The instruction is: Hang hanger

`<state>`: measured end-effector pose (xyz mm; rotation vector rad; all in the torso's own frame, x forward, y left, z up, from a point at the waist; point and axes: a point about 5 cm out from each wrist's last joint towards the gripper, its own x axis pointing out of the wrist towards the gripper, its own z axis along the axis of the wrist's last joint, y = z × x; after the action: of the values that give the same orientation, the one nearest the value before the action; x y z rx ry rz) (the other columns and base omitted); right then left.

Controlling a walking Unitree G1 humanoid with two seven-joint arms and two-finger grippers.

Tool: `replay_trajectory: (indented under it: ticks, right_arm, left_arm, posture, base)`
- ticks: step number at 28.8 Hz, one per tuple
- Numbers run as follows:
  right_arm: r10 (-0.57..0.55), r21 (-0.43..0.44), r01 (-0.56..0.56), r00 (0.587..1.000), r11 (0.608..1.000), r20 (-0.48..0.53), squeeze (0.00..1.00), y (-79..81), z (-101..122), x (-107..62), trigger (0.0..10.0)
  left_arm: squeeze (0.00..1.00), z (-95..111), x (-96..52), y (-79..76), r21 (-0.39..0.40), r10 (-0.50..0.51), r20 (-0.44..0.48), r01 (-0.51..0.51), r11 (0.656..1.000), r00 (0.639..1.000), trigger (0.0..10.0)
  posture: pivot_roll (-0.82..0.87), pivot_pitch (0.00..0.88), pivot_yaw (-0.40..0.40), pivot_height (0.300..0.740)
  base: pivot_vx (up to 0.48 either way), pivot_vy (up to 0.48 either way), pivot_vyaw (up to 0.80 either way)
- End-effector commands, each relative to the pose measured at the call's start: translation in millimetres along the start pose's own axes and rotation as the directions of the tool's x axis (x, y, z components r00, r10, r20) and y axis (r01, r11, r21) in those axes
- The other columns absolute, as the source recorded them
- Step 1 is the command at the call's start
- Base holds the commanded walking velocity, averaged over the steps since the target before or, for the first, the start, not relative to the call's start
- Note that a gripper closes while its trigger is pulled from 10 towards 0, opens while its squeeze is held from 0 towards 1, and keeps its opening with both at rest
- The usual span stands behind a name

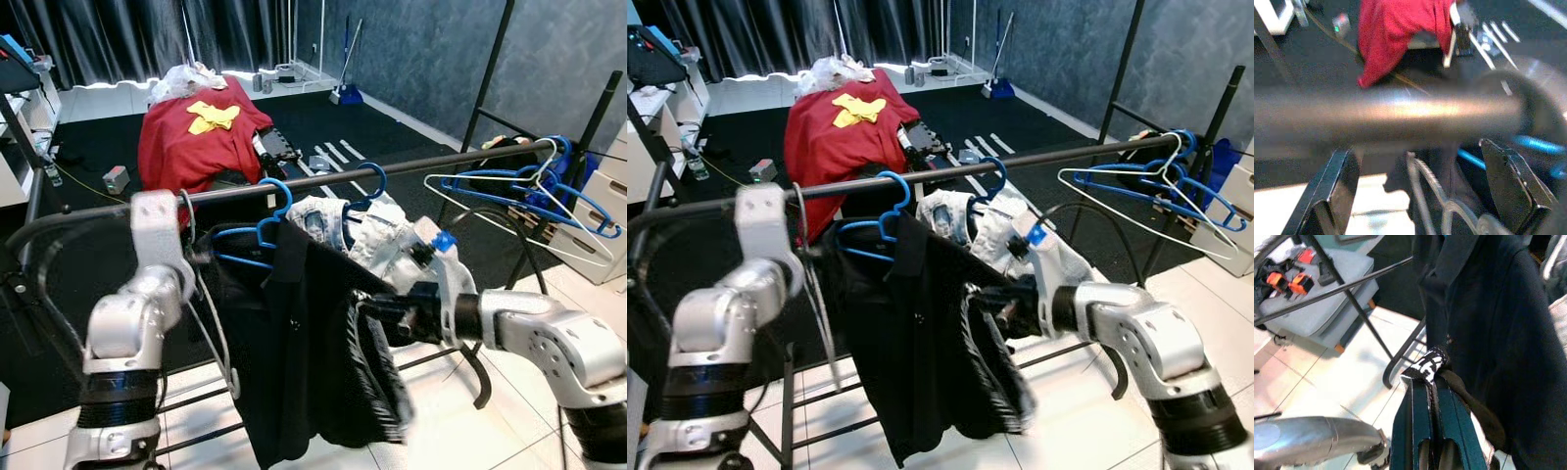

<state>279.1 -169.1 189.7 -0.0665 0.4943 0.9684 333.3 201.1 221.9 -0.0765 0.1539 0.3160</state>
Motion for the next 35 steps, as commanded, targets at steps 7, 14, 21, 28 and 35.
replay_trajectory:
  ticks: [7, 14, 21, 28, 35]
  right_arm:
    - [0.008, -0.02, -0.008, 1.0, 1.0, 0.012, 0.0, 4.7, 5, -5.9, 0.0]
    - [-0.017, -0.026, 0.018, 1.0, 1.0, 0.018, 0.0, 2.1, 7, -11.7, 0.0]
    - [-0.021, -0.029, 0.021, 1.0, 0.999, 0.023, 0.0, 1.2, 8, -11.3, 0.0]
    - [-0.018, -0.033, 0.018, 0.999, 0.999, 0.029, 0.0, 1.2, 9, -10.0, 0.0]
    - [-0.008, -0.034, 0.009, 0.999, 0.999, 0.036, 0.0, 1.3, 11, -9.5, 0.0]
  left_arm:
    - [0.0, -32, 5.6, 10.4, 0.194, 0.081, -0.061, -0.067, 0.979, 0.995, 0.0]
    - [0.0, -49, 7.4, 10.2, 0.187, 0.054, -0.106, -0.034, 0.982, 0.993, 0.0]
    - [0.0, -36, 10.1, 17.0, 0.19, 0.07, -0.031, -0.063, 0.98, 0.997, 0.0]
    - [0.0, -33, 7.9, 22.8, 0.197, 0.071, 0.007, -0.071, 0.978, 0.997, 0.0]
    - [0.0, -1, -7.1, 32.9, 0.143, 0.003, 0.18, -0.029, 0.989, 0.984, 3.6]
  posture:
    - [-0.23, 0.0, 0.0, 0.74]
    - [-0.24, 0.0, 0.004, 0.74]
    - [-0.23, 0.0, 0.002, 0.74]
    - [-0.23, 0.0, -0.001, 0.74]
    - [-0.22, 0.0, -0.006, 0.74]
  base:
    - [0.0, 0.0, 0.0]
    - [0.0, 0.0, 0.0]
    - [0.0, 0.0, 0.0]
    - [0.0, 0.0, 0.0]
    - [0.0, 0.0, 0.0]
